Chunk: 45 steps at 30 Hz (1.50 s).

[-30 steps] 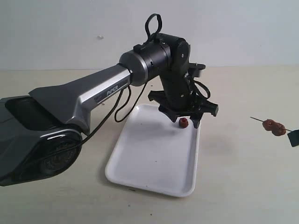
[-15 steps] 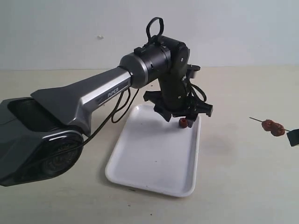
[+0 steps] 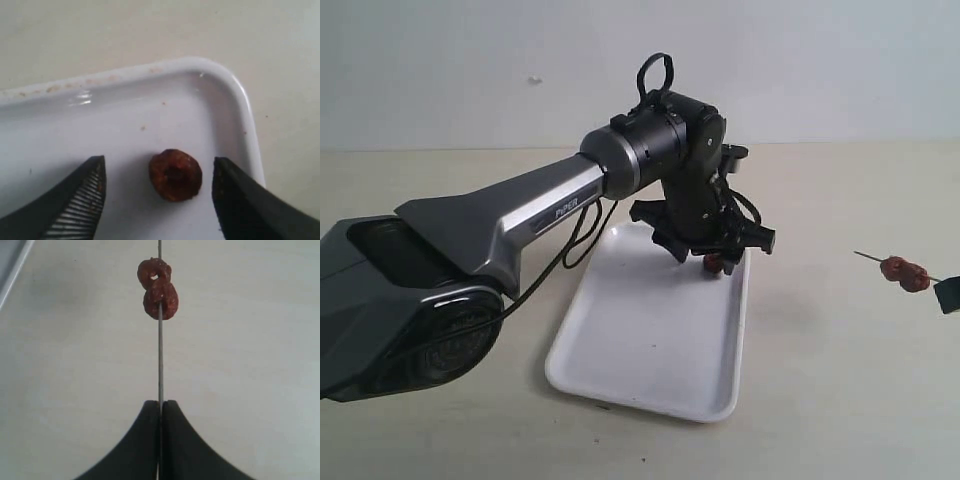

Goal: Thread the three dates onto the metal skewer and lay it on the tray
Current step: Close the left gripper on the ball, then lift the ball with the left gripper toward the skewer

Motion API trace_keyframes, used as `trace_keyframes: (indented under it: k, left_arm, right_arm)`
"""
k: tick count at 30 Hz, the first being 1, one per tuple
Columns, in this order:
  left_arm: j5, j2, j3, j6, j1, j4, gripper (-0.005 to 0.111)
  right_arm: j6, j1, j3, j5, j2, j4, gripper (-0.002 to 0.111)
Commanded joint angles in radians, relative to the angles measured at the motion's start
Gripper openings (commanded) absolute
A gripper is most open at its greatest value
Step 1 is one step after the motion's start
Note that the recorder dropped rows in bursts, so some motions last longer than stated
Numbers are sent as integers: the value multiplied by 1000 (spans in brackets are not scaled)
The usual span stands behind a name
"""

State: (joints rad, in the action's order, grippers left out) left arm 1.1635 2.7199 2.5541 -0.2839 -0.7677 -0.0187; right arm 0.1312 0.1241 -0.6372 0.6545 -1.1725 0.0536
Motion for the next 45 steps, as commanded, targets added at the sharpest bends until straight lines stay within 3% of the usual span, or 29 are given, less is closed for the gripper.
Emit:
trace_keyframes:
  k: [1,9,14,24,30,37,42,45]
  left_arm:
    - [-14,12,7,-9,1,6,61]
    - [-28,15,7,-9,1,10,60]
    - [-33,15,7,-6,1,10,49]
    - [-33,15,7,-5,1,10,48]
    - [-33,15,7,21,1,10,32]
    - [-75,-3,7,21,1,29,32]
    - [5,-84,7,21,1,33,32]
    - [58,-153,7,38,26,-82,32]
  right_arm:
    - [-2,4,2,-6,10,1,0]
    - [-2,4,2,-6,10,1,0]
    - [-2,4,2,-6,10,1,0]
    - [-2,4,2,-8,10,1,0]
    - [-2,4,2,-10,10,1,0]
    - [-2,4,2,-12,10,1,0]
    - [-5,4,2,-29,10,1,0]
    - [-37,4,2,-51,24,1,0]
